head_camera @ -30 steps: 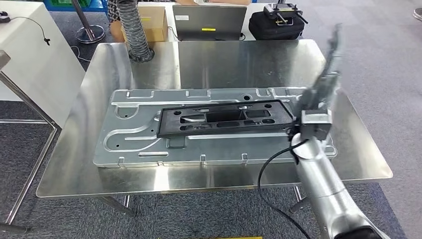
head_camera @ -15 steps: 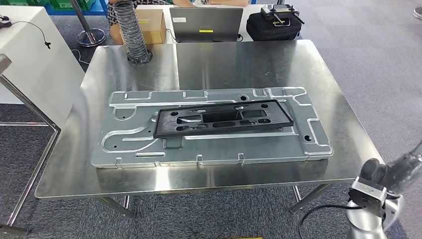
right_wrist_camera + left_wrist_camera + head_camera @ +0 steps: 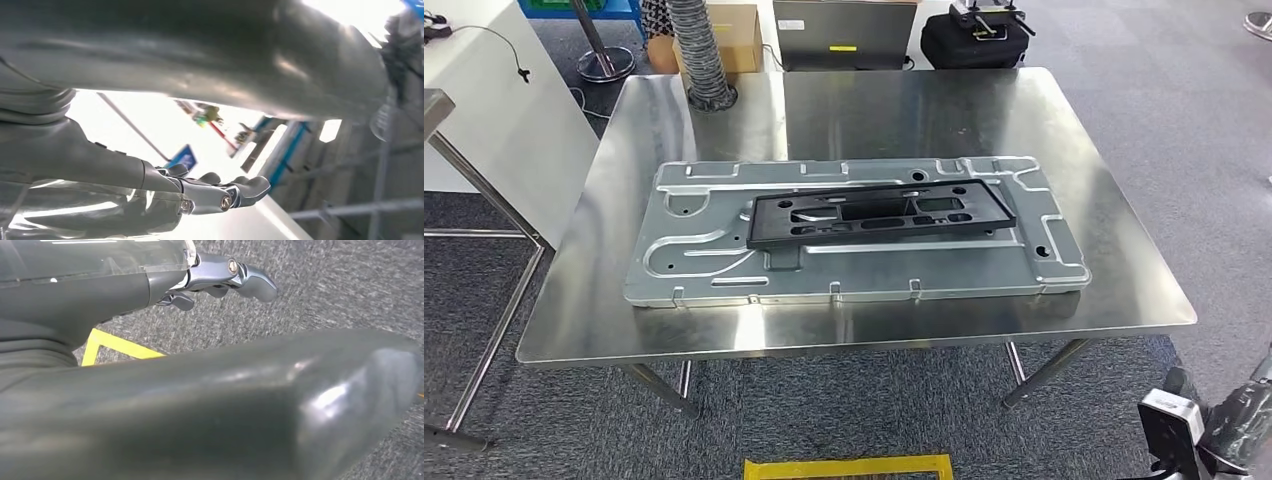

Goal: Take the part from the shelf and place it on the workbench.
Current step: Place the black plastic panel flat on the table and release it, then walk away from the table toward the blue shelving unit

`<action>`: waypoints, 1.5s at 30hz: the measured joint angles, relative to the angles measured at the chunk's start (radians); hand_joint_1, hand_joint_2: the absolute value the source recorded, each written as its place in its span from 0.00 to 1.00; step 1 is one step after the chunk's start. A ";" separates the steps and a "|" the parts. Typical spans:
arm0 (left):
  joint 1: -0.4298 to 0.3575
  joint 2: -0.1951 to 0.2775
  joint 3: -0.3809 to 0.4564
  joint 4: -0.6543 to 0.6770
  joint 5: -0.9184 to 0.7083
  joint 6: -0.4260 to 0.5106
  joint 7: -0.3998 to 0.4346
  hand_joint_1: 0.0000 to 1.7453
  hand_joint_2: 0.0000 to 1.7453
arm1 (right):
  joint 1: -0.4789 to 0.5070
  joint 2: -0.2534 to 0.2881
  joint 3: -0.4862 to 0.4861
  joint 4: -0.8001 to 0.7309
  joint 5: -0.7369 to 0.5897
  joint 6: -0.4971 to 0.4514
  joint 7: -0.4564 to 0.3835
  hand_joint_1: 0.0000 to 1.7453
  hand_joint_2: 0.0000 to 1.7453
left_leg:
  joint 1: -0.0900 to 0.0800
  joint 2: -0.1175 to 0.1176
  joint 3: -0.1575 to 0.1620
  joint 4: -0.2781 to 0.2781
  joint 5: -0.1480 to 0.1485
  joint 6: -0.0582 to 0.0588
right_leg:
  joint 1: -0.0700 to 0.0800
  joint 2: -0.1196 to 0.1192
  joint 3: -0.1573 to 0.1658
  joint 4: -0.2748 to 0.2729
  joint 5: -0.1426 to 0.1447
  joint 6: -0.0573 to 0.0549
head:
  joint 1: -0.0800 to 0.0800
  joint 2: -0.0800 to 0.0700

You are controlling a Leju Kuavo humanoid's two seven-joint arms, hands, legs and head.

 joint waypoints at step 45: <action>0.006 -0.163 -0.018 0.015 -0.189 -0.025 0.108 0.00 0.00 | -0.186 0.142 -0.301 1.351 0.226 0.321 0.420 0.00 0.00 | 0.000 0.010 0.136 0.086 -0.126 -0.023 | 0.013 -0.008 -0.125 -0.019 0.113 -0.036 | 0.000 0.000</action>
